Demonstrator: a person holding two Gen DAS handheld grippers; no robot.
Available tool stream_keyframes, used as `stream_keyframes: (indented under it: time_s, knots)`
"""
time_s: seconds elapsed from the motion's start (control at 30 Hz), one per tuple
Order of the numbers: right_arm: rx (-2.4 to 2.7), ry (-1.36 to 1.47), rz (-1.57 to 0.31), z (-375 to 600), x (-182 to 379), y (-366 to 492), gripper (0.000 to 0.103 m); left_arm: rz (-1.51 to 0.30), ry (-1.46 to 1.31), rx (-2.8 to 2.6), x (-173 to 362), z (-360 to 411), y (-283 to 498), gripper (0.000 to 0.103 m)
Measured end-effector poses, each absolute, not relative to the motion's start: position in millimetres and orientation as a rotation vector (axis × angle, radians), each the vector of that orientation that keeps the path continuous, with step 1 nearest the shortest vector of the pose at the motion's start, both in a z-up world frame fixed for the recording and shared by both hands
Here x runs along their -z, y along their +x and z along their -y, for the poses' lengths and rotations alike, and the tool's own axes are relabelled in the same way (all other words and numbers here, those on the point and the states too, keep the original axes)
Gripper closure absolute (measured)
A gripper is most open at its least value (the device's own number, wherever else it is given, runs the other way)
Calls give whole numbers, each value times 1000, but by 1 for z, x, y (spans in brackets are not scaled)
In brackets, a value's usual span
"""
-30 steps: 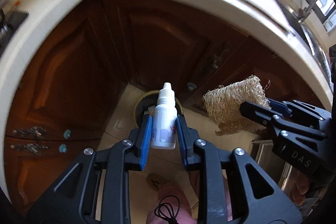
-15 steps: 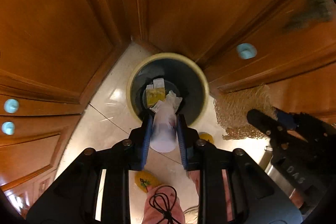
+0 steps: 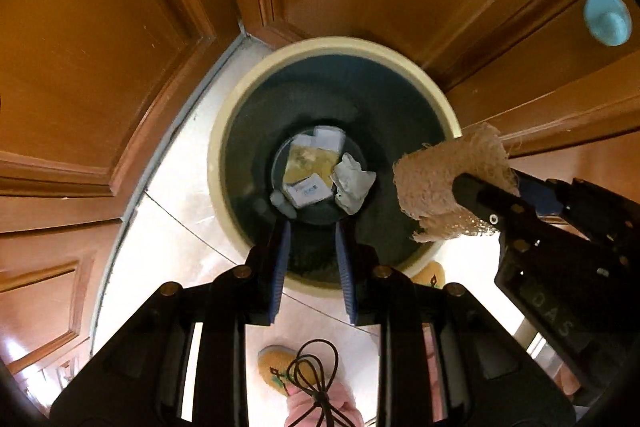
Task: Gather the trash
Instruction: 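Carry bottle and loofah down over the bin and open both tools, then raise both open tools back up toward the counter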
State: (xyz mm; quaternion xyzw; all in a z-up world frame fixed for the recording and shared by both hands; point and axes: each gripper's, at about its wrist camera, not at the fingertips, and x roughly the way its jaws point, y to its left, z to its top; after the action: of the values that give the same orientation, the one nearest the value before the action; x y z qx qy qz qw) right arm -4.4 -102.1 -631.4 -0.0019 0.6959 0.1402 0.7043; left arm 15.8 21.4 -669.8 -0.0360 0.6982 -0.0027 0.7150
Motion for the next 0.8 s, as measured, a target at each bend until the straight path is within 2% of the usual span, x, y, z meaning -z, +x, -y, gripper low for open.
stream_keyframes:
  time_s: [0.37,0.47,0.5,0.53,0.57,0.6,0.63,0.7,0.8]
  knots:
    - [-302,4,-1577,105,669,-4,72,-1553,-175,-13,698,-44,7,82]
    - [-304,2,-1565,105,671,-3,64,-1558,-209,-21,700,-51,6,82]
    - [-307,5,-1561,106,671,-3,59,-1558,-222,-27,700,-53,5,82]
    - [-305,5,-1557,107,671,-3,49,-1557,-236,-33,701,-55,5,81]
    - [-302,4,-1551,107,675,-4,43,-1557,-248,-38,700,-58,3,79]
    - [-299,5,-1542,106,675,-5,35,-1557,-259,-43,700,-61,2,73]
    - [-298,5,-1534,106,675,-6,32,-1557,-268,-55,700,-62,1,63]
    - [-304,2,-1531,105,679,-7,32,-1554,-280,-69,700,-65,-1,55]
    - [-309,-4,-1537,104,681,-8,32,-1556,-283,-75,701,-66,-2,55]
